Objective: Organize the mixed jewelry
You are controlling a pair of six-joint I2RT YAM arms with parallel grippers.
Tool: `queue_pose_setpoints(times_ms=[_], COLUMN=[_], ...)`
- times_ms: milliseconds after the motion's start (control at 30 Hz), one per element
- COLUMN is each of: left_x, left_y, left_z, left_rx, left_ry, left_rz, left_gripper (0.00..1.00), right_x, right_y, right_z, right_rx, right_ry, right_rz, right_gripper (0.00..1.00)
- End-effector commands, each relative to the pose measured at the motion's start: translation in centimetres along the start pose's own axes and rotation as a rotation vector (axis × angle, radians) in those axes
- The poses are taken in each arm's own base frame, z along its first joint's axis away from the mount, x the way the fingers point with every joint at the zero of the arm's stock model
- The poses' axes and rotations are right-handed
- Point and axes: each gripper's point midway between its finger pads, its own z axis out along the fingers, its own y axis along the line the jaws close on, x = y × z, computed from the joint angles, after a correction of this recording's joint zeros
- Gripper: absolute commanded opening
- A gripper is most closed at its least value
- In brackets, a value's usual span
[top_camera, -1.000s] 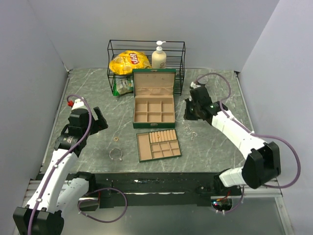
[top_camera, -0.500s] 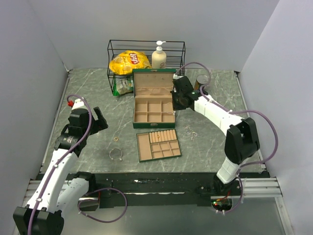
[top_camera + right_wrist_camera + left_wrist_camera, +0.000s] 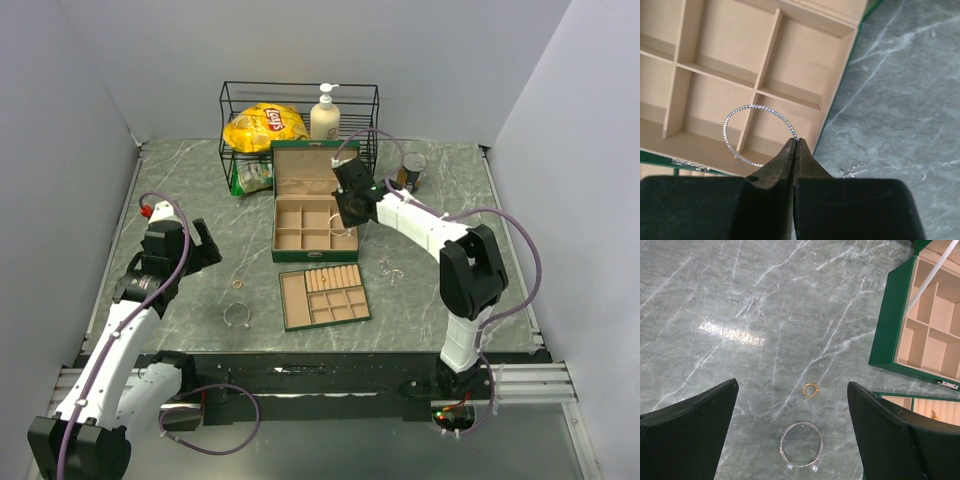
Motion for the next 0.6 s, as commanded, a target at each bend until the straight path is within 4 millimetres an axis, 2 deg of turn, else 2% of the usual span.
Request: queue_pose_setpoints(times_ms=[0,567], left_x=[-2.0,-1.8], left_y=[-0.9,-1.0], left_z=[-0.5,-0.3], left_rx=[0.032,0.036], left_ry=[-0.045,-0.036], left_rz=[0.004,0.006], left_gripper=[0.96,0.96], right_x=[-1.4,0.3], right_y=[0.4,-0.7], right_z=[0.5,2.9], right_rx=[0.029,0.133], right_ry=[-0.032,0.052], right_rz=[-0.071,-0.155], right_gripper=[0.0,0.0])
